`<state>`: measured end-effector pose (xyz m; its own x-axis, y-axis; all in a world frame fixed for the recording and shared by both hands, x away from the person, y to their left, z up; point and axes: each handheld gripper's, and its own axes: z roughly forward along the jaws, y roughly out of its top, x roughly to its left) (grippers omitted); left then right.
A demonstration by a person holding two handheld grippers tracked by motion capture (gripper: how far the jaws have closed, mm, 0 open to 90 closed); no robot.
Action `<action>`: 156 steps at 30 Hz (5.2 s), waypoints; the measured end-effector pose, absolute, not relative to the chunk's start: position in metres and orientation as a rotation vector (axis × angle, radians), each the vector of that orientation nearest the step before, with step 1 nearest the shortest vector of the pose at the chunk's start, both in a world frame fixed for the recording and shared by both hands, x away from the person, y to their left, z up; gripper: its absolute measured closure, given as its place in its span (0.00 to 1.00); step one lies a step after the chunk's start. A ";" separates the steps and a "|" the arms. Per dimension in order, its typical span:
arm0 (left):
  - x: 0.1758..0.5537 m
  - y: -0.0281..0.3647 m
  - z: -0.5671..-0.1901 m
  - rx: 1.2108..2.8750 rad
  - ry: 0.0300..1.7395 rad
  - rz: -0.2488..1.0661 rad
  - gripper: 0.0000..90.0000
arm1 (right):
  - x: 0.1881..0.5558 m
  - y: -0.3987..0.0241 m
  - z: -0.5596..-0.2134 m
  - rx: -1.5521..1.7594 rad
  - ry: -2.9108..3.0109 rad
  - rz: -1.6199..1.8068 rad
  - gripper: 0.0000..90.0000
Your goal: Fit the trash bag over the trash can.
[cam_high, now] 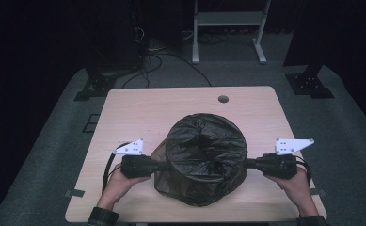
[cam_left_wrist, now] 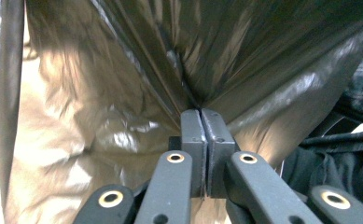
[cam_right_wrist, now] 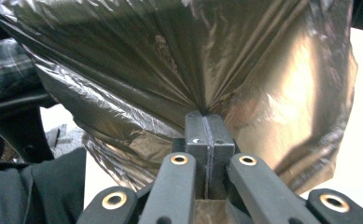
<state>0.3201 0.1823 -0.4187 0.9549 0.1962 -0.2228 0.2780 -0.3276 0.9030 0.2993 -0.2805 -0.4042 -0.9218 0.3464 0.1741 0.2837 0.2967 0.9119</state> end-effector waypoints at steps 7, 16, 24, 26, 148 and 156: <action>0.318 0.195 -0.407 1.848 0.380 -0.013 0.66 | 0.299 -0.289 -0.400 0.634 2.402 1.758 0.67; 0.310 0.207 -0.373 1.806 0.406 0.087 0.23 | 0.298 -0.298 -0.386 0.662 2.314 1.825 0.23; 0.308 0.188 -0.332 1.817 0.362 0.150 0.00 | 0.307 -0.292 -0.372 0.567 2.382 1.811 0.11; 0.309 0.182 -0.323 1.811 0.347 0.151 0.00 | 0.308 -0.289 -0.371 0.539 2.380 1.836 0.11; 0.356 0.001 -0.336 2.566 0.298 0.050 0.00 | 0.325 -0.229 -0.362 0.339 2.496 1.744 0.11; 0.373 0.015 -0.336 2.596 0.392 0.100 0.00 | 0.325 -0.228 -0.362 0.343 2.495 1.747 0.11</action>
